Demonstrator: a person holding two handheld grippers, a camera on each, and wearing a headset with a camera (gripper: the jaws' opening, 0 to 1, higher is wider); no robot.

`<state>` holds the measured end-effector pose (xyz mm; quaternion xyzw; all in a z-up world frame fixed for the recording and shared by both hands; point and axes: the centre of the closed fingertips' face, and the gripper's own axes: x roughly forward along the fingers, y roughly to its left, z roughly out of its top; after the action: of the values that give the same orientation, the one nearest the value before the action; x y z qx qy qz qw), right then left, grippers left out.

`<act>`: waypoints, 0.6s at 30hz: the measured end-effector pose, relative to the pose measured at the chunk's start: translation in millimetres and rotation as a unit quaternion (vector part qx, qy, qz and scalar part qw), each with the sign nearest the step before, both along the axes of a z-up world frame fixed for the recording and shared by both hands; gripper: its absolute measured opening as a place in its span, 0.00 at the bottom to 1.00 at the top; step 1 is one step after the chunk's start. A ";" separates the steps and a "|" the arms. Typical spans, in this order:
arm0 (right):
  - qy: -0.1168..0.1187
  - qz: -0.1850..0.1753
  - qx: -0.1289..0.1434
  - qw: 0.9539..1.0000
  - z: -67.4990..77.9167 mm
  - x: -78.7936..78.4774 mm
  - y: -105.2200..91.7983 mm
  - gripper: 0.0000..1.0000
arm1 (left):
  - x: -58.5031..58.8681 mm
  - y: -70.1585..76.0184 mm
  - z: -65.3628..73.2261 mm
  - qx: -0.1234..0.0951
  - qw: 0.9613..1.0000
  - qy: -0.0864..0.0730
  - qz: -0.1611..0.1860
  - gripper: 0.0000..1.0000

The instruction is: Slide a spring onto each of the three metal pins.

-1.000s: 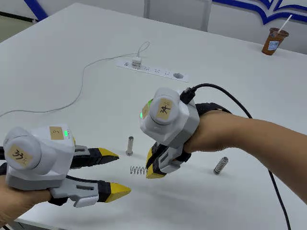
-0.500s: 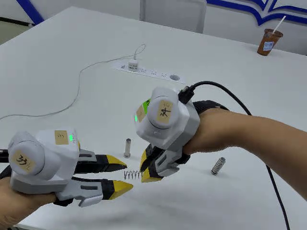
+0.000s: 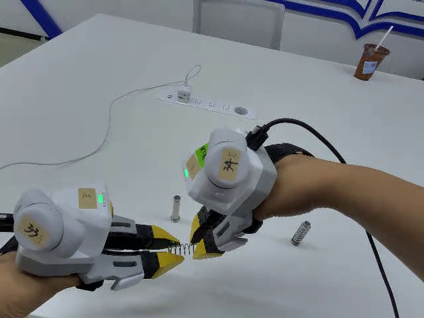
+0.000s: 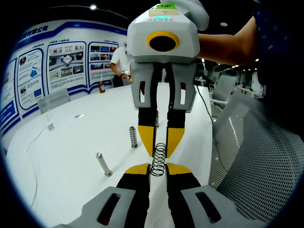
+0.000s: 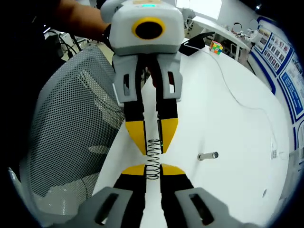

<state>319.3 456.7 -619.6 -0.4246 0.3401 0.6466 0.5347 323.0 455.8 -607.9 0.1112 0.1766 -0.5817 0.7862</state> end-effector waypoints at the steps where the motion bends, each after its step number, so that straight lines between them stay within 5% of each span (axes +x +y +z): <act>1: 0.000 0.000 0.000 1.000 0.0 -0.1 0.0 0.12 | -0.1 0.0 -0.1 0.000 1.000 0.000 0.000 0.13; 18: 0.011 0.001 -0.009 1.000 -5.1 -3.8 -4.2 0.13 | -7.3 -4.8 3.3 -0.005 1.000 0.004 -0.023 0.10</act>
<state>315.5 452.5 -624.7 -0.4225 0.3512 0.6491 0.5262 315.7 451.0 -604.5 0.1091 0.1744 -0.6007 0.7726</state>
